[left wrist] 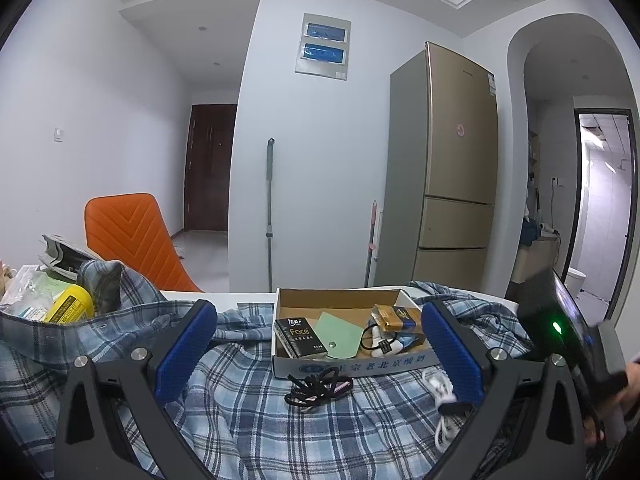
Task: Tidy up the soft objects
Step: 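Close the right gripper on the white cable's strap and lift it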
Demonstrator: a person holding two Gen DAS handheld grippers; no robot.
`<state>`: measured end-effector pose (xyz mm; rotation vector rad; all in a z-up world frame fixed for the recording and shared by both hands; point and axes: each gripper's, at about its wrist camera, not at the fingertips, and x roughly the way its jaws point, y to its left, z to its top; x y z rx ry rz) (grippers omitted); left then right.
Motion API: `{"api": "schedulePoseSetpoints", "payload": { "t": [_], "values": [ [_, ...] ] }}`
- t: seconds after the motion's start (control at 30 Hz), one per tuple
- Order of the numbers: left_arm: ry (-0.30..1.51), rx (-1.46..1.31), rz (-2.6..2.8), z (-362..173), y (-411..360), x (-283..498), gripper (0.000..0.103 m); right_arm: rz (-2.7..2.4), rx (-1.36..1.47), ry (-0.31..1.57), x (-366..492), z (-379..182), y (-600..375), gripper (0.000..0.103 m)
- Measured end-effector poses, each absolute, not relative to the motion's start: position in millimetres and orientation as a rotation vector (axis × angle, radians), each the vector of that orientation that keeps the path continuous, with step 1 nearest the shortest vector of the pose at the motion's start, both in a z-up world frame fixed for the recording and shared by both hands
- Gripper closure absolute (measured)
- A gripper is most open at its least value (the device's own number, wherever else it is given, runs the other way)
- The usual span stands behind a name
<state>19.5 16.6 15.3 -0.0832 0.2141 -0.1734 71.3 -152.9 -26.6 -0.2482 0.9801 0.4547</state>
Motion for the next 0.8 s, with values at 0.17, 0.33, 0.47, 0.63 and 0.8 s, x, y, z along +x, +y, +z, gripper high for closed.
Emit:
{"api": "schedulePoseSetpoints", "payload": {
  "t": [0.17, 0.33, 0.47, 0.63, 0.8],
  "values": [
    [0.215, -0.068, -0.164, 12, 15, 21, 0.000, 0.451, -0.271, 0.953, 95, -29, -148, 0.080],
    [0.224, -0.063, -0.165, 9, 14, 23, 0.000, 0.472, -0.251, 1.005, 107, -42, -142, 0.080],
    [0.222, -0.065, -0.168, 9, 14, 23, 0.000, 0.458, -0.268, 1.022, 107, -50, -140, 0.080],
    [0.224, -0.063, -0.170, 8, 13, 23, 0.000, 0.454, -0.200, 1.058, 105, -47, -150, 0.050],
    [0.234, -0.050, -0.171, 6, 11, 24, 0.000, 0.497, -0.162, 1.063, 94, -42, -152, 0.043]
  ]
}}
